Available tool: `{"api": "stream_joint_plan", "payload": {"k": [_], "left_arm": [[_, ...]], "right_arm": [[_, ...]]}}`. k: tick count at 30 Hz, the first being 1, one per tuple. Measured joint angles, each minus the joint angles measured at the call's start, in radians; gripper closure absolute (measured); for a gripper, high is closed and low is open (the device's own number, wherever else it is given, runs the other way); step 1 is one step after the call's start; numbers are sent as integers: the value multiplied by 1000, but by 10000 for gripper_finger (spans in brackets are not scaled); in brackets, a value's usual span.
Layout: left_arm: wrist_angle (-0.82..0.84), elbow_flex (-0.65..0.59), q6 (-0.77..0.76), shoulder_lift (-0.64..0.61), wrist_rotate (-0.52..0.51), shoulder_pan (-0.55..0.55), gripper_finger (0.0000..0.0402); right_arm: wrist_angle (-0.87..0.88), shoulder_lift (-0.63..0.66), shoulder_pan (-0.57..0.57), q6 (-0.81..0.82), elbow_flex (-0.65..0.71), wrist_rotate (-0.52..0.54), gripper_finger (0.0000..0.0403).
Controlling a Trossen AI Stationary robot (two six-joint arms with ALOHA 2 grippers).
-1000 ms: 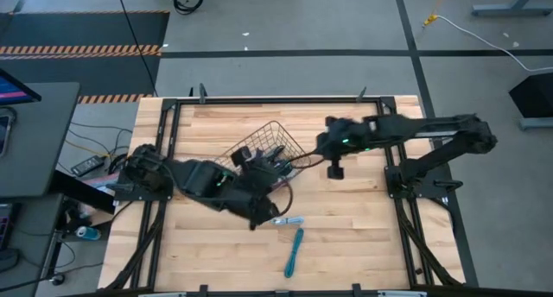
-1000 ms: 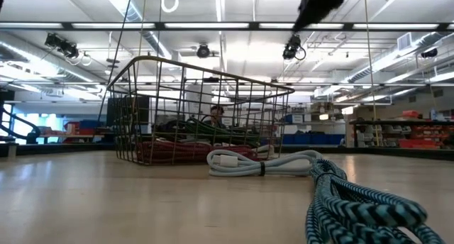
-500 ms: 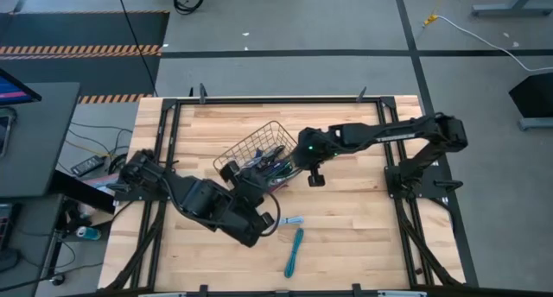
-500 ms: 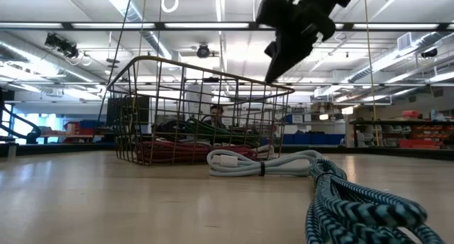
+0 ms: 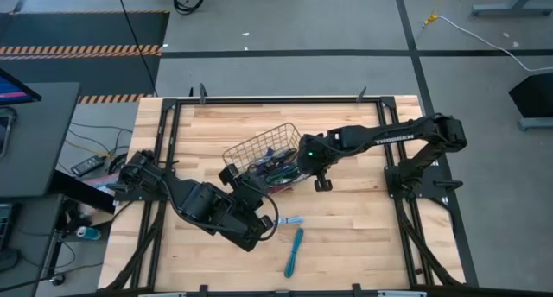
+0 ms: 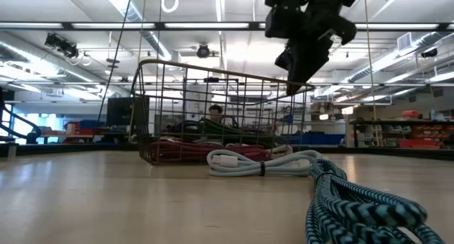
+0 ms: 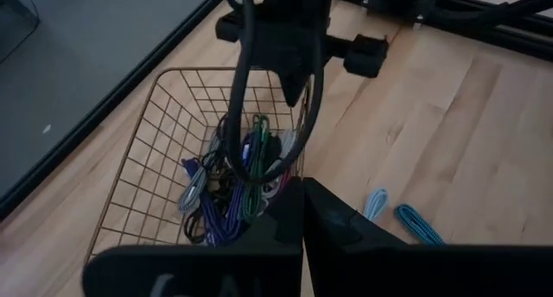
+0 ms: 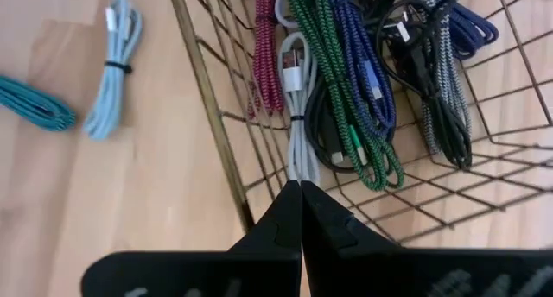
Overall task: Pick and place USB-C Cables
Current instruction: Adjust the gold wire basket
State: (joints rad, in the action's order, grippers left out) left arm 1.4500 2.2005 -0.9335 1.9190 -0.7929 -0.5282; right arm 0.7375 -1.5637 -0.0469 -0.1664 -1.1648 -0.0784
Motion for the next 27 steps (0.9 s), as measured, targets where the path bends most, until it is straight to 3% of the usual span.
{"api": "stream_joint_plan", "payload": {"k": [12,18,27], "left_arm": [[44,0,2,0,0,0,399],[63,0,2,0,0,1,399],[62,0,1,0,0,0,399]], "right_arm": [[-35,47,161,202,-2,4,403],[-68,44,252,133,-99,97,403],[-154,21,245,110,-168,51,403]]}}
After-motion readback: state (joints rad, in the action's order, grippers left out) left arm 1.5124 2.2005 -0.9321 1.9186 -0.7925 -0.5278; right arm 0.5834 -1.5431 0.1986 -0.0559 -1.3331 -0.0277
